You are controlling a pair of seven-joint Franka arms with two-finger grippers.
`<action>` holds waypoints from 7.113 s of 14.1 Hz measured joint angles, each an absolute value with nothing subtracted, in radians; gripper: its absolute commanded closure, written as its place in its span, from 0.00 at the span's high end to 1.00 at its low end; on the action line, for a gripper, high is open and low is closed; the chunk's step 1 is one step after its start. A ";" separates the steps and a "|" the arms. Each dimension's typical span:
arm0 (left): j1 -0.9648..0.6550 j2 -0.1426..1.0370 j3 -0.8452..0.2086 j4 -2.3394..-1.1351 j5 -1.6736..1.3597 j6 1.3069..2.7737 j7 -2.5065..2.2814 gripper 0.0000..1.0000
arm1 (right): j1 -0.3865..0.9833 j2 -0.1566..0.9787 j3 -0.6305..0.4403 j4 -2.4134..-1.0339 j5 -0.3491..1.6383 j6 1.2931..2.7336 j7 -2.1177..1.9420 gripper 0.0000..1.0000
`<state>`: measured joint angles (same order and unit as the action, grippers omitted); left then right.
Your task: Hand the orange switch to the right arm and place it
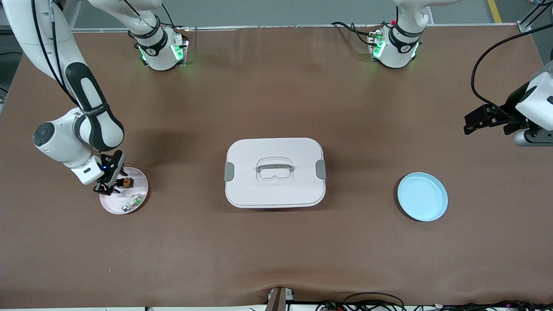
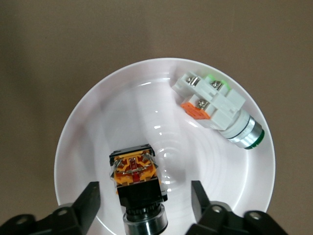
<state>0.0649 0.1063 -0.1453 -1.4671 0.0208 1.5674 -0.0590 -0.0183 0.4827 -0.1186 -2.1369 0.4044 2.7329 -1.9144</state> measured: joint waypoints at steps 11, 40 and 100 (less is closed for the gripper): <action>0.074 0.099 -0.146 -1.466 -0.037 1.567 -0.070 1.00 | -0.044 0.431 -0.167 -2.020 0.409 2.429 -1.813 1.00; 0.088 0.101 -0.153 -1.470 -0.011 1.564 -0.067 1.00 | 0.030 0.158 -0.184 -1.554 0.050 1.550 -0.423 1.00; 0.089 0.133 -0.153 -1.429 -0.001 1.570 0.058 1.00 | -0.066 0.058 -0.037 -1.376 0.038 1.383 -0.016 1.00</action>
